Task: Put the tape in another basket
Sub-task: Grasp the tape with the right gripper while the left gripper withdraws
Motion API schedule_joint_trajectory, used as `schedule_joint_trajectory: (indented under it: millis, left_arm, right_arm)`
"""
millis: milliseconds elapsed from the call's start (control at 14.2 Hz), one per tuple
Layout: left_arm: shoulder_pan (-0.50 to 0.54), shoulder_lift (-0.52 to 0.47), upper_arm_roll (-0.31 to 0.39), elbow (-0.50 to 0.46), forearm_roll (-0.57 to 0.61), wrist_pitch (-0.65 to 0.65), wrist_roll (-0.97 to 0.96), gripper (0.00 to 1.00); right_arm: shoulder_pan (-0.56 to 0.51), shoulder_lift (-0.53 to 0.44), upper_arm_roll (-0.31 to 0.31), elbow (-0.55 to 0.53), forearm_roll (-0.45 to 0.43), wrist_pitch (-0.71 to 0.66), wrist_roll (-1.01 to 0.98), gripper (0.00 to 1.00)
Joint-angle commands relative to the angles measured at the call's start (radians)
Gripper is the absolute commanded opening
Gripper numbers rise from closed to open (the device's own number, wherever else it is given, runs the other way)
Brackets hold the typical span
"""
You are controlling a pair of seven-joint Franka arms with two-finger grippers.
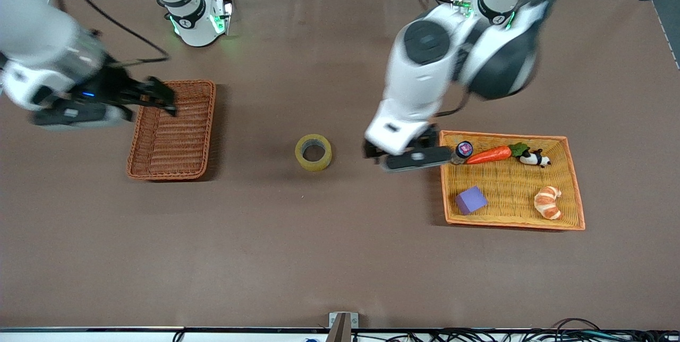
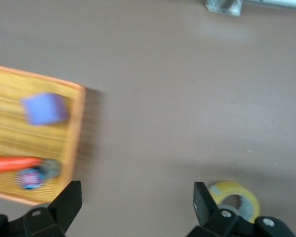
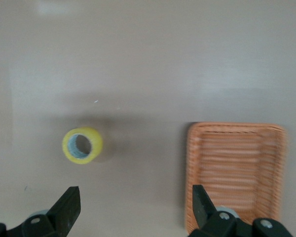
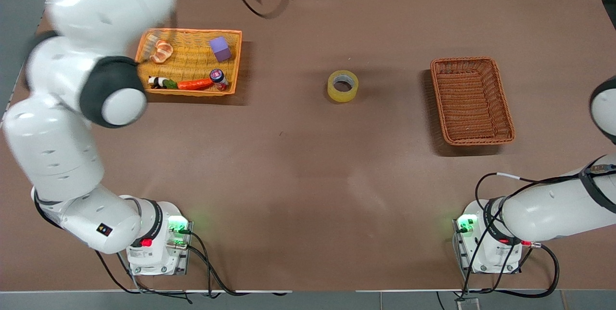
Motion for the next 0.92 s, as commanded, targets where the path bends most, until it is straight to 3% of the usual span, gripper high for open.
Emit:
schedule_joint_trajectory:
  millis: [0, 141, 353, 564, 705, 846]
  left_arm:
    - [0.124, -0.128, -0.014, -0.053, -0.004, -0.086, 0.236, 1.0]
    - [0.223, -0.201, -0.016, -0.054, -0.004, -0.17, 0.397, 1.0]
    - [0.358, -0.274, -0.016, -0.056, -0.073, -0.247, 0.555, 1.0]
    - [0.428, -0.291, -0.014, -0.068, -0.089, -0.307, 0.649, 1.0]
    - [0.442, -0.288, -0.013, -0.093, -0.09, -0.312, 0.71, 1.0]
    - [0.442, -0.29, -0.01, -0.09, -0.089, -0.313, 0.746, 1.0]
  right_arm:
    - [0.135, 0.125, -0.012, -0.092, 0.006, 0.194, 0.049, 1.0]
    - [0.221, 0.16, -0.014, -0.235, -0.012, 0.391, 0.1, 1.0]
    - [0.296, 0.26, -0.012, -0.442, -0.023, 0.793, 0.101, 1.0]
    - [0.33, 0.346, -0.02, -0.461, -0.023, 0.88, 0.101, 1.0]
    - [0.334, 0.37, -0.02, -0.458, -0.023, 0.891, 0.101, 1.0]
    - [0.353, 0.432, -0.02, -0.46, -0.023, 0.99, 0.101, 0.96]
